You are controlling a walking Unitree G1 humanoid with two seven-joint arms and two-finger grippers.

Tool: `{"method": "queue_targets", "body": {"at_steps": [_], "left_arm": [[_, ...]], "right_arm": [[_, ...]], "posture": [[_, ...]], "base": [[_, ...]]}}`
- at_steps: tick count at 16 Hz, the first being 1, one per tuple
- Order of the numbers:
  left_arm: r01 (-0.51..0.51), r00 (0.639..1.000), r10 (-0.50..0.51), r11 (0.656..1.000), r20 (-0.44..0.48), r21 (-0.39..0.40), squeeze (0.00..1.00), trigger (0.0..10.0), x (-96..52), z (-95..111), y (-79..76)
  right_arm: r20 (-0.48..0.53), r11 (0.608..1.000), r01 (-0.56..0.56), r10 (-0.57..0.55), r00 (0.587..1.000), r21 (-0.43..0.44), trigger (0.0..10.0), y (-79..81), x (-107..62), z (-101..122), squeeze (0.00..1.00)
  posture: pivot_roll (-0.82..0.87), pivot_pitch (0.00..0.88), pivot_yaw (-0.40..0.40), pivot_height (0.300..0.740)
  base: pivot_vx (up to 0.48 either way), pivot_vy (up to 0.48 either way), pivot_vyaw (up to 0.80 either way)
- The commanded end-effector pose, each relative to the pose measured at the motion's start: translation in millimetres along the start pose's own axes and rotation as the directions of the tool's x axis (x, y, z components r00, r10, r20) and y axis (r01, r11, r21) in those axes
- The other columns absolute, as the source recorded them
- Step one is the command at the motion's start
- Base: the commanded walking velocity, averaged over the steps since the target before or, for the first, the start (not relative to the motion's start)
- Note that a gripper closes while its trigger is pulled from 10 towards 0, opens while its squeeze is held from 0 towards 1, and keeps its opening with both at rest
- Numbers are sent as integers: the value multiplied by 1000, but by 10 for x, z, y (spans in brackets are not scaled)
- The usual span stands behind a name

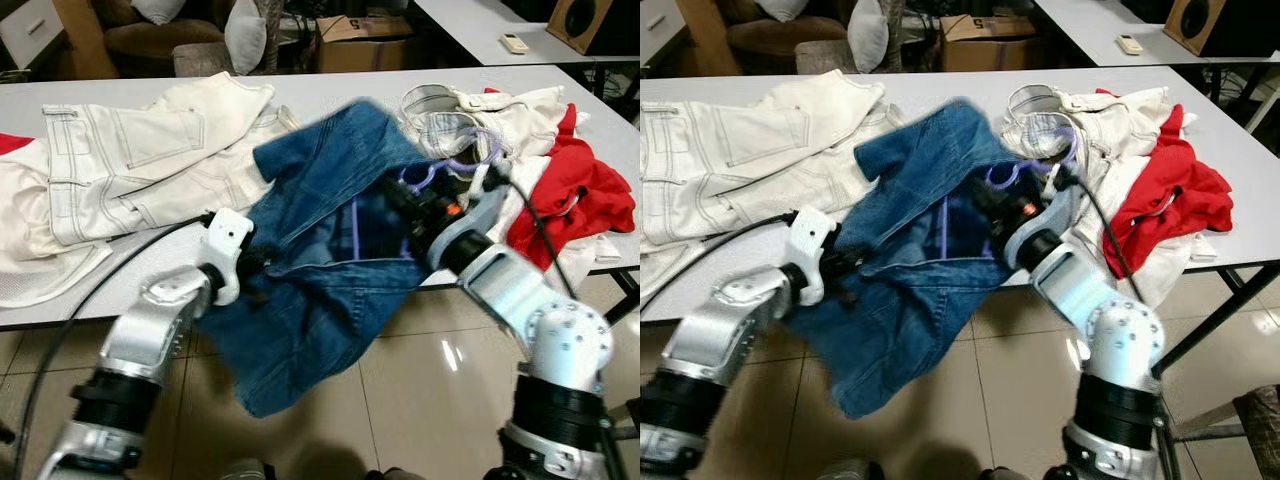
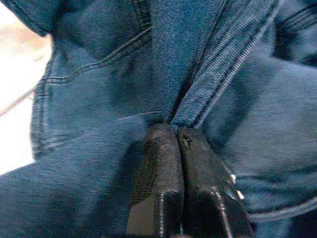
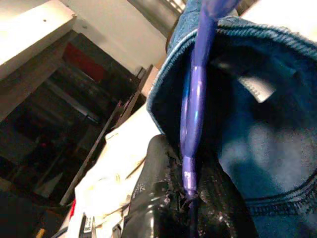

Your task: Hang hanger

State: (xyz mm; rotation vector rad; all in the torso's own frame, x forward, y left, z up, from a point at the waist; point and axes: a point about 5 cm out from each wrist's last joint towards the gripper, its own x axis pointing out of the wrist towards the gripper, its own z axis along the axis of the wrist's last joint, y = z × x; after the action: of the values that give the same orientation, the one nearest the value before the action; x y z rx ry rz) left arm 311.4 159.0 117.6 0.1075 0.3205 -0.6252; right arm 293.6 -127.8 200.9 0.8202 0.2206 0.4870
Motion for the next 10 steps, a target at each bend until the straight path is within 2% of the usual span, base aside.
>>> {"method": "queue_targets", "body": {"at_steps": [1, 2, 4, 6, 8, 10], "left_arm": [[16, 999, -14, 999, 43, -50, 1000, 10000, -89, -21, 30], [34, 997, -28, 997, 76, -76, 1000, 10000, -127, -10, 19], [93, 981, -62, 982, 185, -164, 1000, 10000, -295, 54, 24], [105, 979, -68, 976, 193, -191, 1000, 10000, -444, 2, 40], [90, 977, -43, 970, 207, -224, 1000, 10000, -568, -36, 64], [72, 971, -19, 974, 239, -217, 1000, 10000, -665, -2, 88]], "right_arm": [[20, 994, -38, 41, 999, -102, 10000, 120, -39, 91, 0], [20, 992, -41, 44, 999, -116, 10000, 128, -53, 91, 0], [5, 983, -27, 29, 1000, -180, 10000, 117, -96, 101, 0], [-23, 973, -19, 14, 1000, -228, 10000, 83, -152, 104, 0], [-28, 972, -44, 38, 999, -231, 10000, 89, -195, 140, 0], [-43, 964, -81, 72, 996, -253, 10000, 126, -219, 174, 0]], "posture": [[-77, 0, 14, 740], [-81, 0, 15, 740], [-82, 0, 8, 740], [-78, 0, -1, 740], [-75, 0, -9, 740], [-76, 1, -11, 740]], "base": [[0, 0, 0], [0, 0, 0], [0, 0, 0], [0, 0, 0], [0, 0, 697], [0, 0, 788]]}}
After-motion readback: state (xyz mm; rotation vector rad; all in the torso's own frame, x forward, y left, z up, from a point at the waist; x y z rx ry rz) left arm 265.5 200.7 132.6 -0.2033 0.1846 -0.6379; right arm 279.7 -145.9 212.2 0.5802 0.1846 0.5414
